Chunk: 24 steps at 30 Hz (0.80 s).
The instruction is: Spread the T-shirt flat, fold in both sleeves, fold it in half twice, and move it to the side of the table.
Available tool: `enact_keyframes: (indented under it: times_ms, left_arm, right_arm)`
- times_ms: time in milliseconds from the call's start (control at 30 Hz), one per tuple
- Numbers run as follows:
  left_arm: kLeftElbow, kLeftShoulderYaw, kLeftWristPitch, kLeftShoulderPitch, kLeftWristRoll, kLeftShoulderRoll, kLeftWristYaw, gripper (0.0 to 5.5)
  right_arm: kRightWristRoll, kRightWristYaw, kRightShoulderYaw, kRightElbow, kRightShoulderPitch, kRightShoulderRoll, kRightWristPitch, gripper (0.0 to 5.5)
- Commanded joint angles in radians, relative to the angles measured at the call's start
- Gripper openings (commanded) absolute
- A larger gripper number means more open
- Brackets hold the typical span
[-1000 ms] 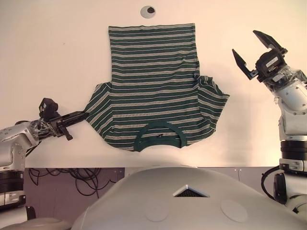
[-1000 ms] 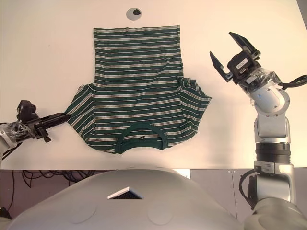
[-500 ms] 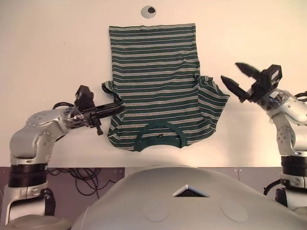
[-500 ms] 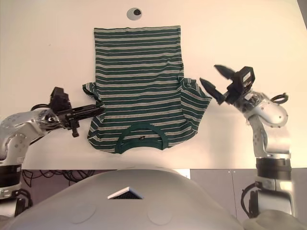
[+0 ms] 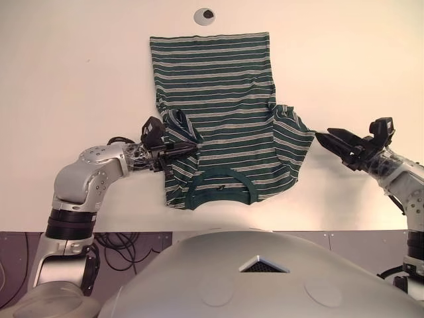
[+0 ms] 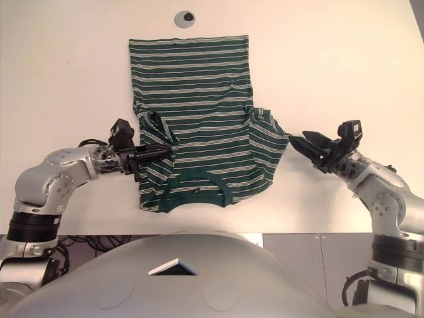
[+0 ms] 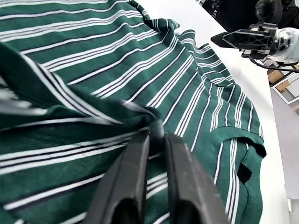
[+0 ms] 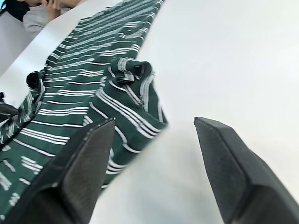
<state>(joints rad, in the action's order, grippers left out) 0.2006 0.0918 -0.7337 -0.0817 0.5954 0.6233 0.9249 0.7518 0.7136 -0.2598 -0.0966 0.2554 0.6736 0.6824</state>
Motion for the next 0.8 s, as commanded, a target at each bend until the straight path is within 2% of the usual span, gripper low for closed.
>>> enact_keyframes:
  times_ms: [33, 100, 233, 467, 567, 700, 800]
  left_arm:
    - [0.018, 0.0, -0.026, 0.0, -0.005, 0.013, -0.012, 1.27]
    - [0.028, -0.003, -0.041, 0.003, 0.001, 0.012, -0.017, 1.58]
    - [0.047, -0.044, -0.073, 0.012, 0.041, -0.006, -0.036, 2.01]
    - [0.221, -0.152, 0.059, -0.122, 0.103, 0.037, 0.062, 2.01]
    - [0.251, -0.178, 0.237, -0.192, 0.024, 0.061, 0.13, 2.01]
    - [0.113, -0.188, 0.578, -0.245, -0.194, 0.071, 0.147, 2.01]
    - [0.019, -0.23, 0.82, -0.291, -0.25, 0.07, 0.194, 2.01]
  right_arm:
    - [-0.035, -0.004, 0.036, 0.039, -0.016, -0.028, 0.02, 3.1]
    - [-0.037, -0.003, 0.04, 0.041, -0.019, -0.032, 0.025, 3.1]
    - [-0.005, 0.003, 0.05, 0.013, -0.021, -0.049, 0.063, 2.51]
    - [-0.001, -0.003, 0.055, -0.015, -0.033, -0.077, 0.095, 1.41]
    - [-0.004, -0.003, 0.051, -0.023, -0.028, -0.088, 0.1, 0.84]
    - [0.029, 0.032, 0.036, -0.064, -0.021, -0.092, 0.096, 0.15]
    - [0.069, 0.055, 0.022, -0.127, -0.002, -0.093, 0.104, 0.03]
